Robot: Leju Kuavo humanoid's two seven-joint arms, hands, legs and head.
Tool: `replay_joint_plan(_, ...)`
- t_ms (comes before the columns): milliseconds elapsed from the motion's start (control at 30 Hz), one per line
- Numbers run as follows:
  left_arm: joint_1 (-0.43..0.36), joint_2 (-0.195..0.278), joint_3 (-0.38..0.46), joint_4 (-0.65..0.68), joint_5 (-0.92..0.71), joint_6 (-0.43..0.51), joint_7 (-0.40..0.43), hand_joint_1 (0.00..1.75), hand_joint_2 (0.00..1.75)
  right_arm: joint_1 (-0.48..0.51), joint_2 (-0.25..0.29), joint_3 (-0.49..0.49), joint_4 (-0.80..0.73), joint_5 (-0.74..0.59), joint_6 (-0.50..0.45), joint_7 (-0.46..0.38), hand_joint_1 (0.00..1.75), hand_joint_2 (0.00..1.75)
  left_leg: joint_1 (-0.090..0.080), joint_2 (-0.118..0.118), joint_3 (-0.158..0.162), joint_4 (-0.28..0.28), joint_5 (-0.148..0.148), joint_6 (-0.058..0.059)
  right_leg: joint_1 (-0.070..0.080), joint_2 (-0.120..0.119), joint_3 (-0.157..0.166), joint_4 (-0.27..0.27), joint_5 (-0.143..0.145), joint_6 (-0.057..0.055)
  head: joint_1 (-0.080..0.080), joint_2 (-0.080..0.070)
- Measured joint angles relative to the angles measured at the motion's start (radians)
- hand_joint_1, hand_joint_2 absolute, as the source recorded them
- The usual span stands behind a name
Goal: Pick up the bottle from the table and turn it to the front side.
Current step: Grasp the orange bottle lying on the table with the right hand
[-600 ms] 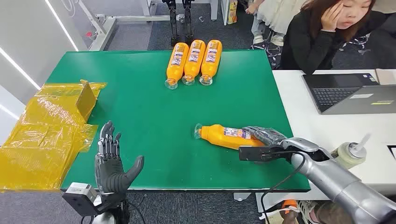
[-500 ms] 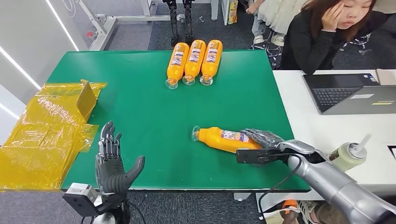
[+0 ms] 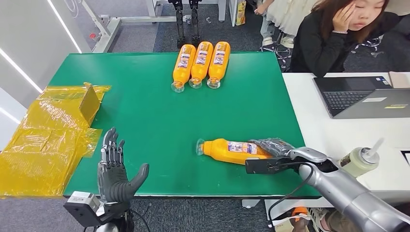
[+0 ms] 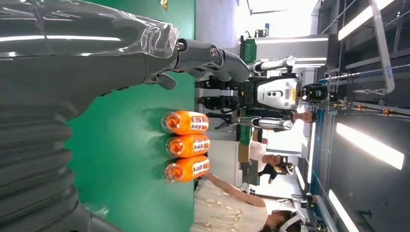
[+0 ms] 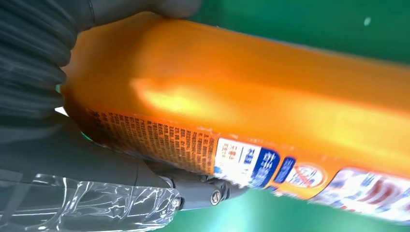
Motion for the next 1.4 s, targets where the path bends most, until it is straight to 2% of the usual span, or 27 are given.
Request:
replay_joint_plan(333,0.009,0.002,0.000,-0.024,0.000,0.001,0.000,0.00,1.75,0.002,-0.009,-0.004,-0.053,0.004,0.004,0.011,1.75,1.75,0.000,0.000,0.000,0.000,0.000,0.000,0.000,0.000,0.000,0.000,0.000,0.000,0.000,0.000)
replay_joint_plan(533,0.009,0.000,0.000,-0.040,-0.015,-0.002,0.000,0.00,1.75,0.031,-0.002,-0.019,-0.078,0.053,-0.063,0.041,1.75,1.75,0.000,-0.001,-0.001,0.000,0.000,0.000,0.000,0.000,0.000,0.000,0.000,0.000,0.000,0.000)
replay_joint_plan(767,0.011,-0.003,0.000,-0.053,-0.049,-0.013,-0.002,0.00,1.75,0.090,-0.002,-0.104,-0.190,0.101,-0.139,0.038,1.75,1.75,0.000,-0.001,-0.001,0.000,0.000,0.000,0.000,0.000,-0.001,0.000,0.000,0.000,0.000,0.000)
replay_joint_plan(967,0.008,-0.004,0.008,-0.052,-0.074,0.000,-0.021,0.00,1.75,0.185,-0.001,-0.196,-0.307,0.180,-0.177,0.025,1.75,1.75,0.000,-0.001,-0.001,0.000,0.000,0.000,0.000,-0.001,-0.001,0.000,0.000,0.000,0.000,0.000)
replay_joint_plan(1400,0.007,-0.005,0.010,-0.051,-0.078,0.001,-0.021,0.00,1.75,0.233,0.002,-0.245,-0.367,0.185,-0.179,0.025,1.75,1.75,0.000,-0.001,-0.001,0.000,0.000,0.000,0.000,0.000,-0.001,0.000,0.000,0.000,0.000,0.000)
